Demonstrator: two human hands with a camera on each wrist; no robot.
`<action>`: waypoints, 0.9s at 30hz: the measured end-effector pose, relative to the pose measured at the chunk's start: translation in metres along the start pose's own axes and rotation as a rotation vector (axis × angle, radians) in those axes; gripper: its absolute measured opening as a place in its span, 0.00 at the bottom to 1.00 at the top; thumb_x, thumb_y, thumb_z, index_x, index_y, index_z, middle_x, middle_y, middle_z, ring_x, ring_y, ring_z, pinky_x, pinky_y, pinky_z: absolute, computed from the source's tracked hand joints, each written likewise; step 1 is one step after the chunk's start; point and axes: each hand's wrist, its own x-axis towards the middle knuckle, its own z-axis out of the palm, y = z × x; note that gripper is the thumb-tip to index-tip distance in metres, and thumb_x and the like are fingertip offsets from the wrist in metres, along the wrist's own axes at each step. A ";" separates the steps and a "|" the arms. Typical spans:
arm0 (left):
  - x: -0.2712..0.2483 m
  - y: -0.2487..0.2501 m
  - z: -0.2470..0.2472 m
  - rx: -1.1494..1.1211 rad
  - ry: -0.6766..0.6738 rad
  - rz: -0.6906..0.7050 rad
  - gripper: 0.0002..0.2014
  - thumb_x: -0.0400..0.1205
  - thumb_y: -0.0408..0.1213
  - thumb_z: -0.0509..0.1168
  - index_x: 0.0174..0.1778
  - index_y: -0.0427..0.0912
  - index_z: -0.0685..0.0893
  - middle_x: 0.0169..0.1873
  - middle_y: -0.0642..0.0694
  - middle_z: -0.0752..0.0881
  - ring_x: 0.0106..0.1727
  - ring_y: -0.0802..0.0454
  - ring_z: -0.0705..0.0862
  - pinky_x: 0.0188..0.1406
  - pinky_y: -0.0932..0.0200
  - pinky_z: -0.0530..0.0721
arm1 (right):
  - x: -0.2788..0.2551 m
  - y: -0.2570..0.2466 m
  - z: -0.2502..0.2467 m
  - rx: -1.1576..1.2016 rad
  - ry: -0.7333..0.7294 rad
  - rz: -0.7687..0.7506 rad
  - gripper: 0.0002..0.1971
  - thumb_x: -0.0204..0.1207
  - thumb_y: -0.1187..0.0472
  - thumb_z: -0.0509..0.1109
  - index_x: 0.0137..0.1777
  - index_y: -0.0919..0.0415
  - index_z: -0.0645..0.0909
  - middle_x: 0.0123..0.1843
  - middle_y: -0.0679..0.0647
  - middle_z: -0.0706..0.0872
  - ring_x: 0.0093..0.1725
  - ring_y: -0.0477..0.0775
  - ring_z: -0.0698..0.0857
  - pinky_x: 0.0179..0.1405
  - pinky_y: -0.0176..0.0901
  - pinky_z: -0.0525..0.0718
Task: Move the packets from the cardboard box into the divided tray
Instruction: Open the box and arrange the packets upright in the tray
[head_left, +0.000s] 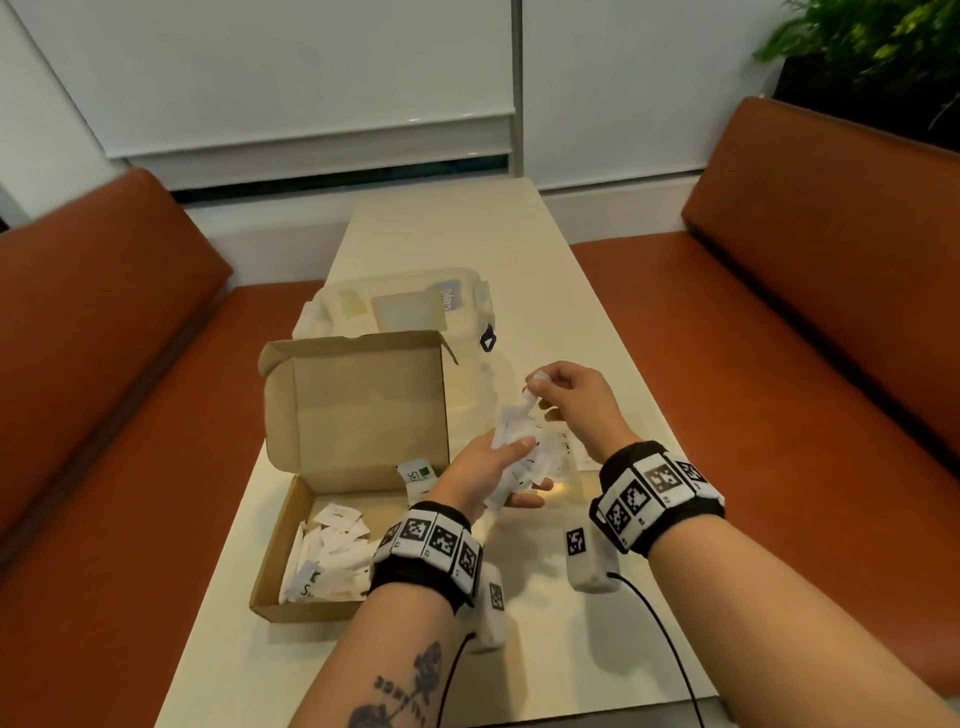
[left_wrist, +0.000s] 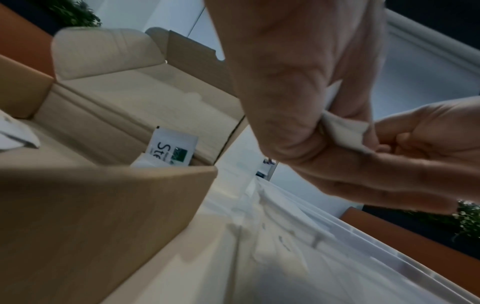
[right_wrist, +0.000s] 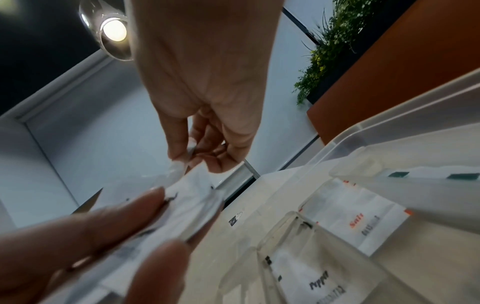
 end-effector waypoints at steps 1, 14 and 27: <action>0.000 0.001 -0.001 -0.010 0.007 0.000 0.10 0.84 0.38 0.64 0.60 0.41 0.80 0.48 0.39 0.89 0.38 0.44 0.90 0.30 0.54 0.89 | 0.002 -0.002 0.000 0.050 0.017 -0.004 0.04 0.79 0.66 0.68 0.45 0.63 0.83 0.44 0.57 0.87 0.38 0.48 0.84 0.35 0.35 0.84; 0.024 0.016 0.003 -0.273 0.247 0.132 0.15 0.87 0.35 0.58 0.67 0.32 0.74 0.45 0.34 0.84 0.36 0.45 0.86 0.25 0.57 0.88 | 0.007 0.002 -0.026 0.391 0.111 0.015 0.06 0.76 0.74 0.69 0.48 0.66 0.84 0.43 0.60 0.79 0.41 0.50 0.87 0.44 0.36 0.89; 0.030 0.026 0.011 -0.413 0.124 0.028 0.08 0.87 0.35 0.57 0.55 0.35 0.76 0.49 0.30 0.84 0.39 0.35 0.89 0.37 0.46 0.89 | -0.003 0.003 -0.054 -0.071 0.004 -0.120 0.08 0.69 0.75 0.74 0.32 0.63 0.85 0.40 0.49 0.90 0.44 0.37 0.87 0.45 0.19 0.79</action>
